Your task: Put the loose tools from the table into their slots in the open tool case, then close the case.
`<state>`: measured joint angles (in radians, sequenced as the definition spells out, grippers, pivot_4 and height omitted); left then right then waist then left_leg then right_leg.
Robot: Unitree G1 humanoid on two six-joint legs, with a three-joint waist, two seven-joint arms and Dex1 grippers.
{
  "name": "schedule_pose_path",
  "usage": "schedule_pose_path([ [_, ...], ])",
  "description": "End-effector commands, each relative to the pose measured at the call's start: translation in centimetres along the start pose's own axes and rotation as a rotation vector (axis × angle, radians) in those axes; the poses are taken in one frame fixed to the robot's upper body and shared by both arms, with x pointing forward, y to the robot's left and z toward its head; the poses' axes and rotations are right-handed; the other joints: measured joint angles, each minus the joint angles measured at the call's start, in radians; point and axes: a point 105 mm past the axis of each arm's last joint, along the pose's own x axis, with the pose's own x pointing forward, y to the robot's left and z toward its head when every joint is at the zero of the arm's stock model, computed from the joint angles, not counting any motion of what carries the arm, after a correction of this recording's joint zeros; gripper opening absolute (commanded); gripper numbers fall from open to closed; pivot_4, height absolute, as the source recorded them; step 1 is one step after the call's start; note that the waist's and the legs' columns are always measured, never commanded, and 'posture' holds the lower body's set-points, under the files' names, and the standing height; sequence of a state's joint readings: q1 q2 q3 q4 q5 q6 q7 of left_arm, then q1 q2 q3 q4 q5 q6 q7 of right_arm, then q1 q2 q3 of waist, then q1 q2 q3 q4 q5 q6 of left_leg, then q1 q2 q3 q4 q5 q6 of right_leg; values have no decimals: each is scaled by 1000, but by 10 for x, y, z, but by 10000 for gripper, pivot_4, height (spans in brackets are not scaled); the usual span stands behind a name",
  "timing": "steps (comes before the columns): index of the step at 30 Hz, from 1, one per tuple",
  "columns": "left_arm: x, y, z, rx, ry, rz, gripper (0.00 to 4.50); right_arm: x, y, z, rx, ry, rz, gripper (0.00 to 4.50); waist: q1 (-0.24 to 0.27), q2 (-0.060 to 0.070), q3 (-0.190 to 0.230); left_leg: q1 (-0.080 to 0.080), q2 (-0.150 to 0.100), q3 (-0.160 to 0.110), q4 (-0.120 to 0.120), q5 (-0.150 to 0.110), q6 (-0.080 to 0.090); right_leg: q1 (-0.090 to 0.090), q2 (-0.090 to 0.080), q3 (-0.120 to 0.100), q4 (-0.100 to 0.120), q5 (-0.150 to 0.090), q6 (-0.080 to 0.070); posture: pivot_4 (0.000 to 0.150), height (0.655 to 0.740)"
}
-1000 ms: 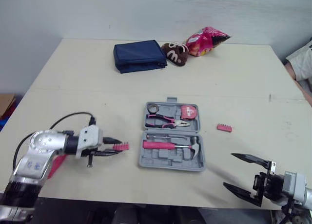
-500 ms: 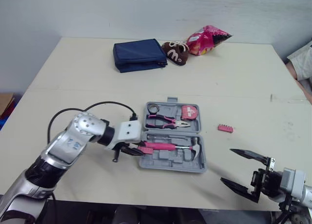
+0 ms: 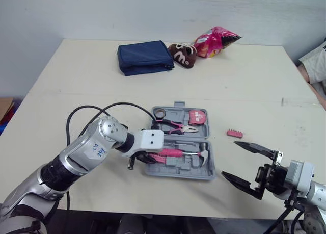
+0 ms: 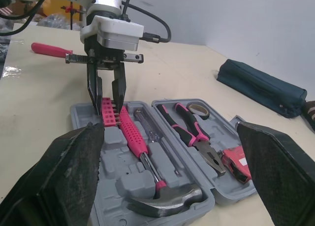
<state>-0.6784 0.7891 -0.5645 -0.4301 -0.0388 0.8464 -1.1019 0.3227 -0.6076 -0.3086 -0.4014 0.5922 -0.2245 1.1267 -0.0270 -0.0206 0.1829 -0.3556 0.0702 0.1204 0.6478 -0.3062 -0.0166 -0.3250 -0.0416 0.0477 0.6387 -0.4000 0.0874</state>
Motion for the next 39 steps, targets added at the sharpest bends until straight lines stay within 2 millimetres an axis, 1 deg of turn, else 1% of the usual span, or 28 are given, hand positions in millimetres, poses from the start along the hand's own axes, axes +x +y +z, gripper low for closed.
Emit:
schedule_pose_path([
  [1,-1,-1,-1,16,29,18,6689,3,2,7,-18,-15,12,45000,0,0,0,0,0,0,0,0,0,0,0,0,0,0,0,1500,7400],
  [3,-1,-3,0,19,33,10,6689,3,3,7,-17,-12,11,45000,-1,0,0,0,0,0,0,0,0,0,0,0,0,0,0,1500,7400],
  [7,5,1,5,20,20,37,6689,2,4,6,-14,-11,15,45000,0,0,0,0,0,0,0,0,0,0,0,0,0,0,0,1500,7400],
  [11,8,-3,5,15,25,23,6689,0,4,4,-11,-10,13,45000,2,0,0,0,0,0,0,0,0,0,0,0,0,0,0,1500,7400],
  [17,7,0,5,21,16,65,6689,-4,6,1,-6,-6,13,45000,2,0,0,0,-1,0,0,0,1,0,0,0,0,0,1,1500,7400],
  [20,6,-1,7,35,0,70,6689,-6,7,1,-5,-6,13,45000,2,0,0,0,-1,0,0,1,1,0,-1,0,1,1,1,1500,7400],
  [21,5,-2,9,48,-17,70,16947,-6,7,1,-5,-6,12,45000,2,0,0,0,-1,0,0,1,1,0,-1,0,1,1,1,1500,7400],
  [22,2,-2,12,60,-34,79,19552,-7,7,1,-4,-6,11,45000,2,0,0,0,-2,0,0,1,1,0,-1,0,1,1,2,1500,7400],
  [23,-1,-2,14,72,-44,82,23972,-7,8,1,-2,-5,11,45000,1,0,0,0,-2,0,0,1,1,0,-1,0,1,1,2,1500,7400],
  [30,-25,-7,23,76,-80,49,23972,-7,11,3,18,-2,12,45000,0,0,0,0,-1,0,-1,1,1,0,-1,0,0,1,1,1500,7400],
  [32,-32,-4,24,88,-90,61,23972,-6,11,4,20,-1,11,45000,-1,0,0,0,-1,0,-1,1,1,0,-1,0,0,1,1,1500,7400],
  [34,-34,4,24,108,-148,94,23972,-6,11,4,20,-1,8,45000,0,-1,0,0,-1,0,-1,1,1,0,-1,0,0,1,1,1500,7400],
  [36,-35,8,29,180,-259,102,23972,-5,10,5,20,-1,5,45000,1,0,0,0,-1,0,0,1,1,0,-1,0,-1,1,1,1500,7400],
  [38,-36,8,33,183,-396,80,18626,-4,9,5,18,-1,1,45000,1,-1,0,0,-2,0,0,1,1,0,-1,0,0,1,1,1500,7400],
  [39,-36,8,31,175,-457,74,15660,-4,9,6,17,-1,-2,45000,0,-1,0,0,-2,0,0,1,1,0,-1,0,0,1,1,1500,7400],
])
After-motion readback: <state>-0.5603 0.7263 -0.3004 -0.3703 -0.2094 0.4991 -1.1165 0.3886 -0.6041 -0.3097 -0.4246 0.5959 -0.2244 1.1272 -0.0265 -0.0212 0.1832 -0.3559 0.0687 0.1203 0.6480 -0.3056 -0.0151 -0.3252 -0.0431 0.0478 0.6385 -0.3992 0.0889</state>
